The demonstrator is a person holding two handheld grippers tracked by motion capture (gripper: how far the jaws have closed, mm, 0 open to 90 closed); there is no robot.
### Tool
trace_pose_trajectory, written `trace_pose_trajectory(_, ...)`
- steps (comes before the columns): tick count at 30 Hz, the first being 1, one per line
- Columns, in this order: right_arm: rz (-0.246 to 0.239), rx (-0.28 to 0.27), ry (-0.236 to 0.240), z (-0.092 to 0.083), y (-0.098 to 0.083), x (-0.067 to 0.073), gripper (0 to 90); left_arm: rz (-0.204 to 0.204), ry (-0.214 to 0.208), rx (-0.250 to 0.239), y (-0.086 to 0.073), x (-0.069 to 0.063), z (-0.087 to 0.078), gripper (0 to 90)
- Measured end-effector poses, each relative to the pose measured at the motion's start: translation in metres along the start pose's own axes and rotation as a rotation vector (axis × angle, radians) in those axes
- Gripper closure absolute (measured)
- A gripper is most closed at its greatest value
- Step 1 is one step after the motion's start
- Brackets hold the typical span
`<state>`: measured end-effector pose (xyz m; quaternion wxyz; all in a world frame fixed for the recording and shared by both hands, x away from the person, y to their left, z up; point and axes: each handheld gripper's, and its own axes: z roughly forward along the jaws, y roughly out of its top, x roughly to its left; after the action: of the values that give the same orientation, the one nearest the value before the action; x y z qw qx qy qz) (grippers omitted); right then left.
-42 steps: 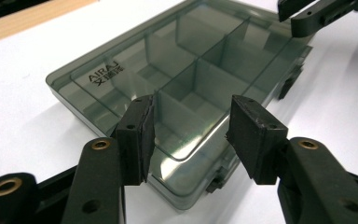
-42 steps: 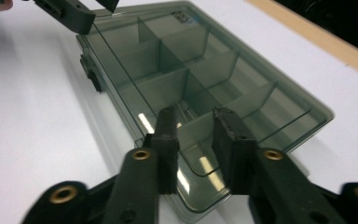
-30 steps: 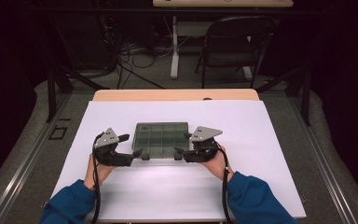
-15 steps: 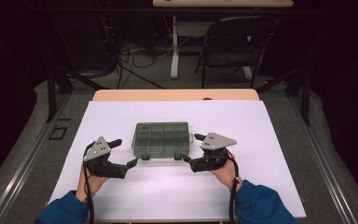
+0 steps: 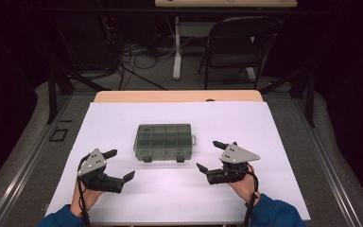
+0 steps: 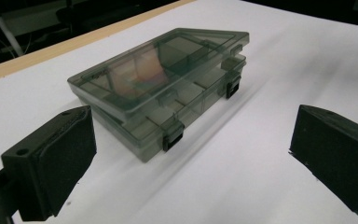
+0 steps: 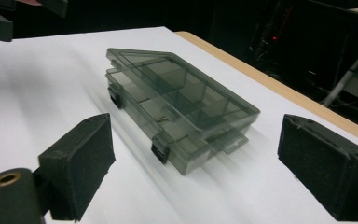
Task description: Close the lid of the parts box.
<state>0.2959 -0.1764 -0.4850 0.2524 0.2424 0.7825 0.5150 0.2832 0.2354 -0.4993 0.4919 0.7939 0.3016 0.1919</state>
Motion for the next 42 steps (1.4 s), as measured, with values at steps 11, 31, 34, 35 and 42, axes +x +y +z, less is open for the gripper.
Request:
trace_pose_trajectory(11, 0.006, -0.001, -0.076, -0.031, -0.017, -0.005, 0.0, -0.016, 0.024, -0.008, -0.012, -0.002, -0.015, 0.0)
trace_pose_trajectory(31, 0.037, -0.026, -0.12, -0.062, -0.04, -0.006, 0.0, -0.048, 0.083, -0.021, -0.029, -0.006, -0.029, 0.0)
trace_pose_trajectory(34, 0.03, -0.03, -0.138, -0.064, -0.042, -0.003, 0.0, -0.042, 0.094, -0.023, -0.032, -0.007, -0.03, 0.0)
trace_pose_trajectory(35, 0.026, -0.026, -0.141, -0.065, -0.043, -0.002, 0.0, -0.025, 0.114, -0.027, -0.034, -0.009, -0.03, 0.0)
trace_pose_trajectory(42, 0.025, -0.049, -0.179, -0.077, -0.051, 0.0, 0.0, -0.03, 0.117, -0.012, -0.038, -0.011, -0.031, 0.0)
